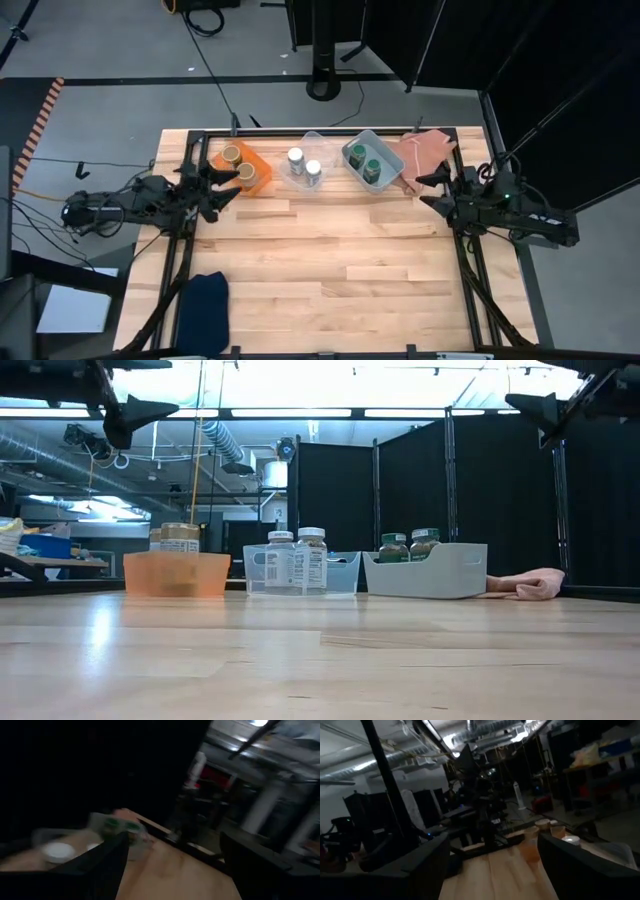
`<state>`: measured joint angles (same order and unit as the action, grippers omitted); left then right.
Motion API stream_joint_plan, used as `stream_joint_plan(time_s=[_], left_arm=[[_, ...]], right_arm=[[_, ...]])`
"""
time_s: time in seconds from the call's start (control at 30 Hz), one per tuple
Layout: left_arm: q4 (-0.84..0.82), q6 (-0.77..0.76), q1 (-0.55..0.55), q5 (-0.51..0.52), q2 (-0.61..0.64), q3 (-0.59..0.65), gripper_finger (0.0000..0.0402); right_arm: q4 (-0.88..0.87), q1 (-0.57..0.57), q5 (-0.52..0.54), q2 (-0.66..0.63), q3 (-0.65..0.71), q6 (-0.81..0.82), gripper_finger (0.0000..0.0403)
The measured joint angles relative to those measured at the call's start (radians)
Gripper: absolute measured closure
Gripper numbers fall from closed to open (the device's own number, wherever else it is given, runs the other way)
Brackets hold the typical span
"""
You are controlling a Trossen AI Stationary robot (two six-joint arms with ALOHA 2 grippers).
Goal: Sort spices by type
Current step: Return to Home Position
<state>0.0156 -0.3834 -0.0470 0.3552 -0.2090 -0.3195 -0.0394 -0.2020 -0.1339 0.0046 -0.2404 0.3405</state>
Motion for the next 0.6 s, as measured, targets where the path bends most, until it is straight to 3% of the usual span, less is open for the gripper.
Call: stream_joint_plan(time_s=[0.37,0.6], left_arm=[[-0.057,-0.020,-0.082,-0.311,0.096,0.001,0.0085],[-0.012,-0.020,-0.094,-0.289,0.187,0.066,0.0085]], right_arm=[[0.126,0.000,-0.026,0.000,0.092,0.008,0.0092],[0.129,0.000,-0.026,0.000,0.118,0.008,0.0096]])
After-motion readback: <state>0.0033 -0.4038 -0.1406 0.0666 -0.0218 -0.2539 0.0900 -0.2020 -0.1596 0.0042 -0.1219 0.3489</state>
